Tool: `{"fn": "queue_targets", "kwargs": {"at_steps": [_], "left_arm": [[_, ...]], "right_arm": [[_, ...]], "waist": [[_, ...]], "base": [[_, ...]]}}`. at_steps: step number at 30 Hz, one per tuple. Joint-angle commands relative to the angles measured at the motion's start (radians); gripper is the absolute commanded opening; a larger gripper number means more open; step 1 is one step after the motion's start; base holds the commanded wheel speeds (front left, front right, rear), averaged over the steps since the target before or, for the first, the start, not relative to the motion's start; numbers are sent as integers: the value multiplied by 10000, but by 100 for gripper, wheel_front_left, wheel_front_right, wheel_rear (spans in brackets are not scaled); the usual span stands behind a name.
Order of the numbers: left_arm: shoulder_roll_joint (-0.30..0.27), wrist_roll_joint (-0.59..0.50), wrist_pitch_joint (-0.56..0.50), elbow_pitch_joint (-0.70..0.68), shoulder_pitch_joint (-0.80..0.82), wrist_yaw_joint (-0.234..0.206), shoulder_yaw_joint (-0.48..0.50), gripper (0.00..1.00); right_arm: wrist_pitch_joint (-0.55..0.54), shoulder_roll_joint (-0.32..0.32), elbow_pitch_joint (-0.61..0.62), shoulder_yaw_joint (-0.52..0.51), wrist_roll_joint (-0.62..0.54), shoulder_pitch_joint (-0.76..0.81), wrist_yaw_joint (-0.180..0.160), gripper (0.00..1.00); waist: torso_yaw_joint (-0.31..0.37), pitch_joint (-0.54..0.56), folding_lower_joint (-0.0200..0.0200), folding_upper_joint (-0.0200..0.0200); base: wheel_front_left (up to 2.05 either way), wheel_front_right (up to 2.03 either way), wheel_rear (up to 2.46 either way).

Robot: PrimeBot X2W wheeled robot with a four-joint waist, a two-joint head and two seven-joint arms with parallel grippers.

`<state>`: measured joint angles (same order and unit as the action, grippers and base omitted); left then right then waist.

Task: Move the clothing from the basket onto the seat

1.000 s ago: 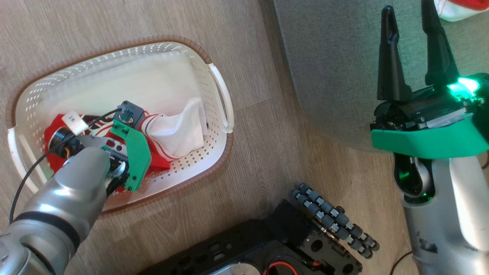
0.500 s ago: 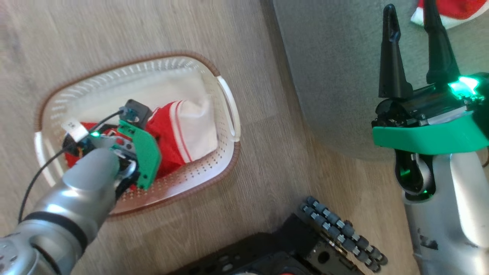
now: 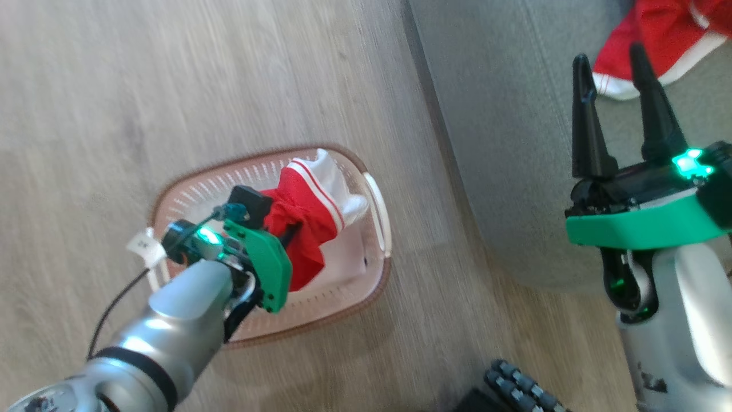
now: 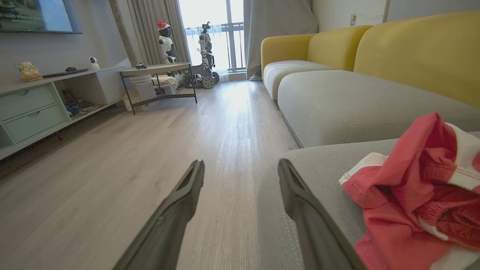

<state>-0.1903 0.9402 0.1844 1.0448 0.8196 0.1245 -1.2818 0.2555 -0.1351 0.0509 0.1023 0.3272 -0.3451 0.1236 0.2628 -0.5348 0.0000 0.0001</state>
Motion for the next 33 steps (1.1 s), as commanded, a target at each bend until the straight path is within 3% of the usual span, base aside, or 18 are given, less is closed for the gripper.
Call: {"fn": "queue_targets", "kwargs": {"at_steps": [1, 10, 22, 33], "left_arm": [[54, 123, 296, -253, -110, 61, 139, 0], [118, 323, 756, -1038, -310, 61, 387, 0], [-520, -1089, 772, -4313, -1097, -329, 3240, 0], [-1054, -1243, 545, -6554, -878, -866, 4098, 0]], "right_arm": [[63, -196, 201, 188, 46, 342, 71, 100], [63, -476, -69, 214, 191, 932, 71, 100], [63, -641, -290, 282, 387, 1860, 71, 100], [63, -625, -454, 683, 518, 2388, 71, 100]], "waist": [[-470, 948, 0, -1], [-1003, 2340, 0, -1], [-1746, 4011, 0, -1], [-2104, 4786, 0, -1]], "base": [[0, 0, 0], [0, 0, 0], [0, 0, 0], [0, 0, 0]]}}
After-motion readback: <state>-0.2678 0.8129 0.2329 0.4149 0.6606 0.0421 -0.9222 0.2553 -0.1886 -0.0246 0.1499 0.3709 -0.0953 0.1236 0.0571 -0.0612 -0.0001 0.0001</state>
